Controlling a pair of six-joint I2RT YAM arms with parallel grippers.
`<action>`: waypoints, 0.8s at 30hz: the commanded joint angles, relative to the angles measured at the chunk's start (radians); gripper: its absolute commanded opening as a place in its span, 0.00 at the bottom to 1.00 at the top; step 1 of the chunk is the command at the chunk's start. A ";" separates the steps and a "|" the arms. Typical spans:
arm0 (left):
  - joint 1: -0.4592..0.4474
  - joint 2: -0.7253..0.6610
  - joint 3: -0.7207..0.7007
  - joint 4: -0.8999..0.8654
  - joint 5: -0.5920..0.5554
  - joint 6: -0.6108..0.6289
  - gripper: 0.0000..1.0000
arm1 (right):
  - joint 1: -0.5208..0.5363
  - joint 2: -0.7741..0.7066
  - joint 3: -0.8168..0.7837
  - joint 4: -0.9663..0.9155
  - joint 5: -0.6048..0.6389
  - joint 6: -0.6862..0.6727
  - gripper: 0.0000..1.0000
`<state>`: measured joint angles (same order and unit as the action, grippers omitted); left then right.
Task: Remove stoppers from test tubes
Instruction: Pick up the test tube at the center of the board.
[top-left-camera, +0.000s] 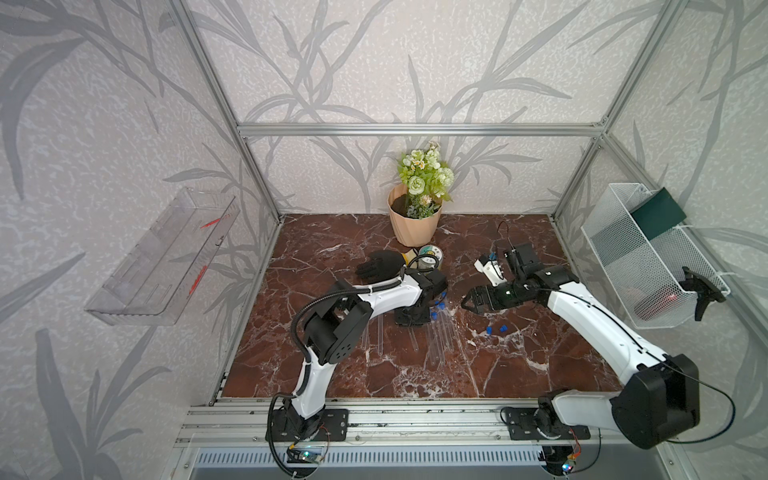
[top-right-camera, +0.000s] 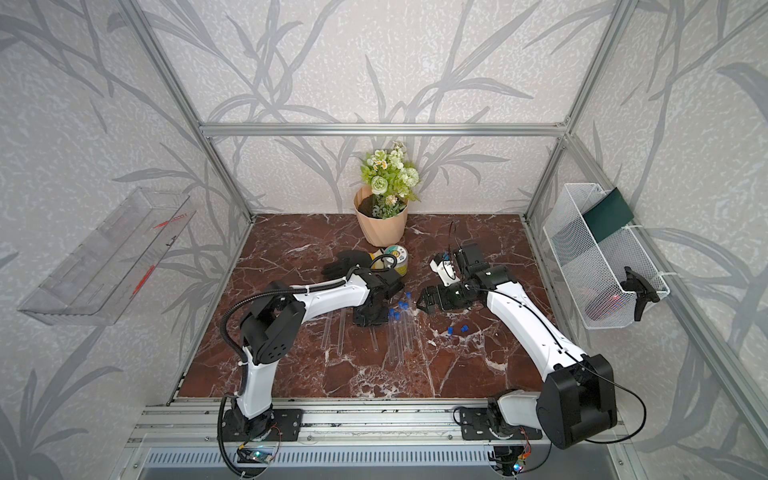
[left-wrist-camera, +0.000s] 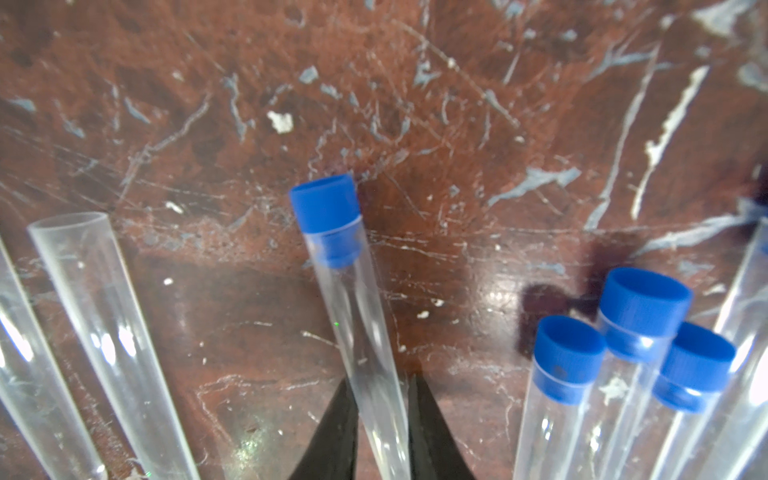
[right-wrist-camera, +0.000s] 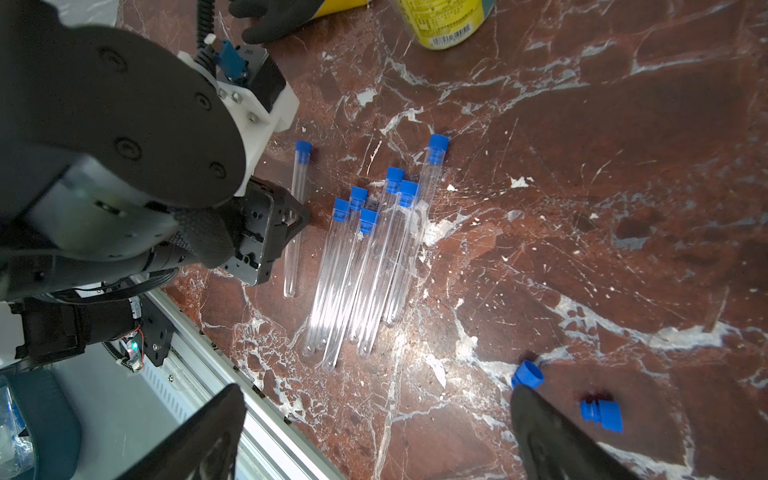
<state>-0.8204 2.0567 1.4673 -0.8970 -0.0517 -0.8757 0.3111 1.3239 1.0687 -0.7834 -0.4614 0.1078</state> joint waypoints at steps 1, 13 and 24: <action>-0.008 0.052 0.002 -0.041 -0.029 0.021 0.21 | -0.003 -0.020 0.014 -0.001 0.000 0.002 0.99; -0.001 0.056 0.005 -0.010 -0.008 0.008 0.22 | -0.004 -0.022 0.010 0.003 -0.010 0.007 1.00; 0.013 0.077 0.032 -0.005 -0.010 0.012 0.24 | -0.004 -0.025 0.001 0.011 -0.016 0.012 0.99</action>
<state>-0.8127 2.0811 1.5059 -0.9119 -0.0566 -0.8562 0.3103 1.3231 1.0687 -0.7822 -0.4652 0.1143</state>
